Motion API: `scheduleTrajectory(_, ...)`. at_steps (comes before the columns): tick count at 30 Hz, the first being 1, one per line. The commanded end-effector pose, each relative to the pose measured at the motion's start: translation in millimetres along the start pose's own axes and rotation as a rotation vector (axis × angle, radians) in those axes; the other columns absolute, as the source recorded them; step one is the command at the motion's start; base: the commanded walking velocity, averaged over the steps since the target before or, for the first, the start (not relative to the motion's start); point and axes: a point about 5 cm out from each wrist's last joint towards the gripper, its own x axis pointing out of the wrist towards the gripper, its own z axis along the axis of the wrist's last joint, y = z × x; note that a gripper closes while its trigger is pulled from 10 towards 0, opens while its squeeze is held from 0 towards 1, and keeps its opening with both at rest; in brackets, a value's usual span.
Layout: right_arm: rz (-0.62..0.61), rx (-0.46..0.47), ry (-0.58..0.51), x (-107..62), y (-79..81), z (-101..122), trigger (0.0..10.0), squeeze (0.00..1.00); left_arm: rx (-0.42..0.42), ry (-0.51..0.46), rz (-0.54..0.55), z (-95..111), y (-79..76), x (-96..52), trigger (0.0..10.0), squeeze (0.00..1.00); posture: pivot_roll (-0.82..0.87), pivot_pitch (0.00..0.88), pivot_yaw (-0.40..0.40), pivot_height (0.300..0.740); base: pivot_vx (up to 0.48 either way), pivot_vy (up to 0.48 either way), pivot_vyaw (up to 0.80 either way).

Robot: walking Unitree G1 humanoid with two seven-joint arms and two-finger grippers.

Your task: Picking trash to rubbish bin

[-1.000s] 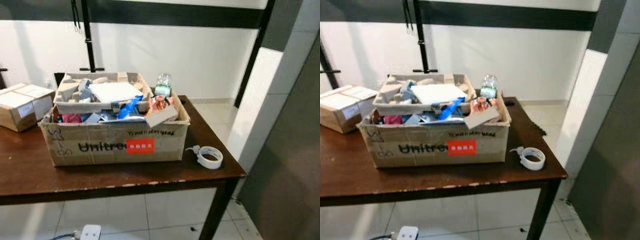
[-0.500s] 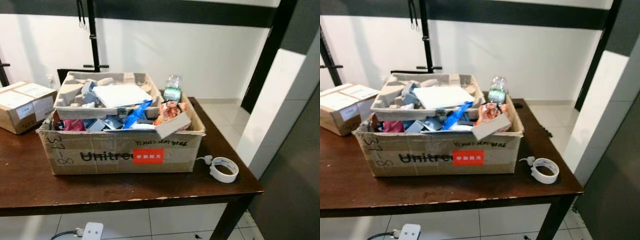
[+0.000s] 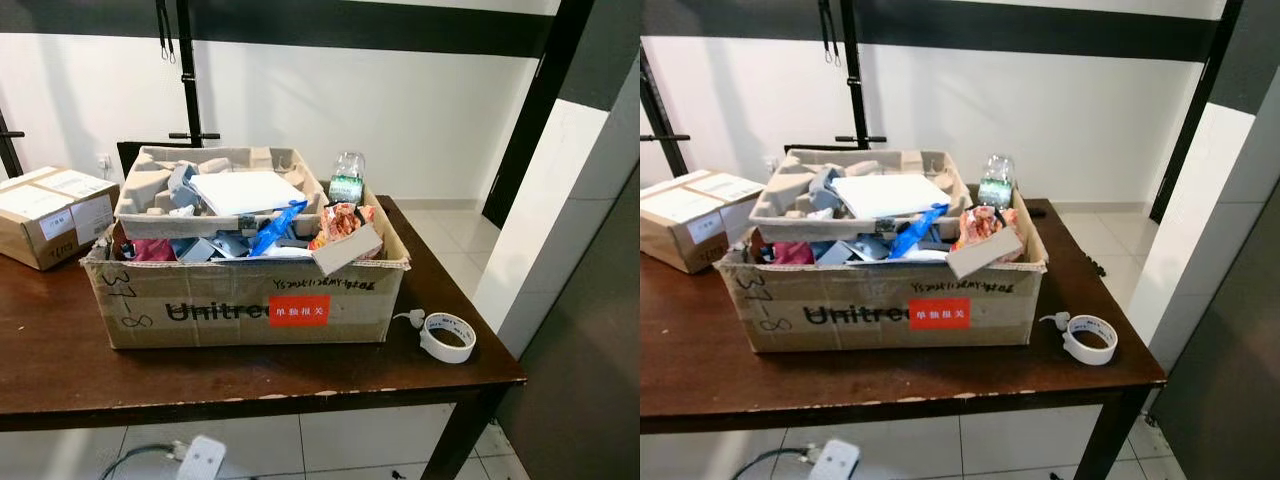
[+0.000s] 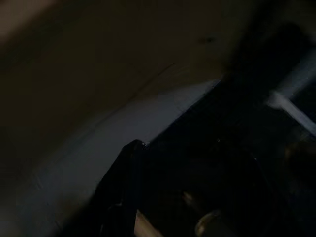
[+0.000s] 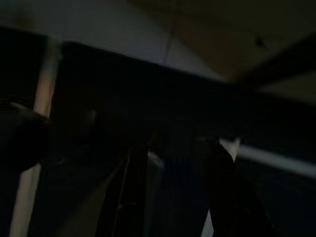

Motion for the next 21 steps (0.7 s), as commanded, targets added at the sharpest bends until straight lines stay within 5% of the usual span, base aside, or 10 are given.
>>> scheduleTrajectory(1, 0.085, -0.073, -0.029, -0.5, 0.3, 9, 10.0, 0.00, 0.089, -0.026, -0.132, 5, -3.6, -4.9, 10.0, 0.00, -0.07, 0.099, -0.015, 0.740, 0.000, 0.000, 0.00)
scheduleTrajectory(3, 0.212, -0.174, -0.068, -2.7, -0.6, 24, 10.0, 0.00, 0.122, -0.096, -0.241, 21, 2.3, -13.6, 10.0, 0.00, -0.07, 0.099, -0.015, 0.740, 0.000, 0.000, 0.00)
scheduleTrajectory(8, 0.335, -0.242, -0.133, -9.6, -7.5, 49, 10.0, 0.00, 0.116, -0.177, -0.327, 50, 13.7, -24.7, 10.0, 0.00, -0.07, 0.095, -0.015, 0.740, 0.000, 0.000, 0.00)
scheduleTrajectory(10, 0.394, -0.266, -0.190, -18.4, -18.1, 72, 10.0, 0.00, 0.114, -0.256, -0.373, 81, 24.4, -34.4, 10.0, 0.00, -0.07, 0.093, -0.016, 0.740, 0.000, 0.000, 0.00)
scheduleTrajectory(13, 0.383, -0.326, -0.235, -30.7, -38.3, 97, 10.0, 0.00, 0.185, -0.375, -0.335, 124, 45.4, -47.3, 10.0, 0.00, -0.07, 0.093, -0.017, 0.740, 0.000, 0.000, 0.00)
scheduleTrajectory(17, 0.354, -0.351, -0.275, -38.5, -50.4, 114, 10.0, 0.00, 0.233, -0.467, -0.272, 153, 61.4, -56.0, 10.0, 0.00, -0.07, 0.093, -0.017, 0.740, 0.000, 0.000, 0.00)
scheduleTrajectory(20, 0.344, -0.323, -0.476, -59.3, -60.2, 167, 10.0, 0.00, 0.267, -0.677, -0.250, 213, 74.2, -75.3, 10.0, 0.00, -0.07, 0.090, -0.017, 0.740, 0.000, 0.000, 0.00)
scheduleTrajectory(21, 0.344, -0.323, -0.476, -59.3, -60.2, 167, 10.0, 0.00, 0.267, -0.677, -0.250, 213, 74.2, -75.3, 10.0, 0.00, -0.07, 0.090, -0.017, 0.740, 0.000, 0.000, 0.00)
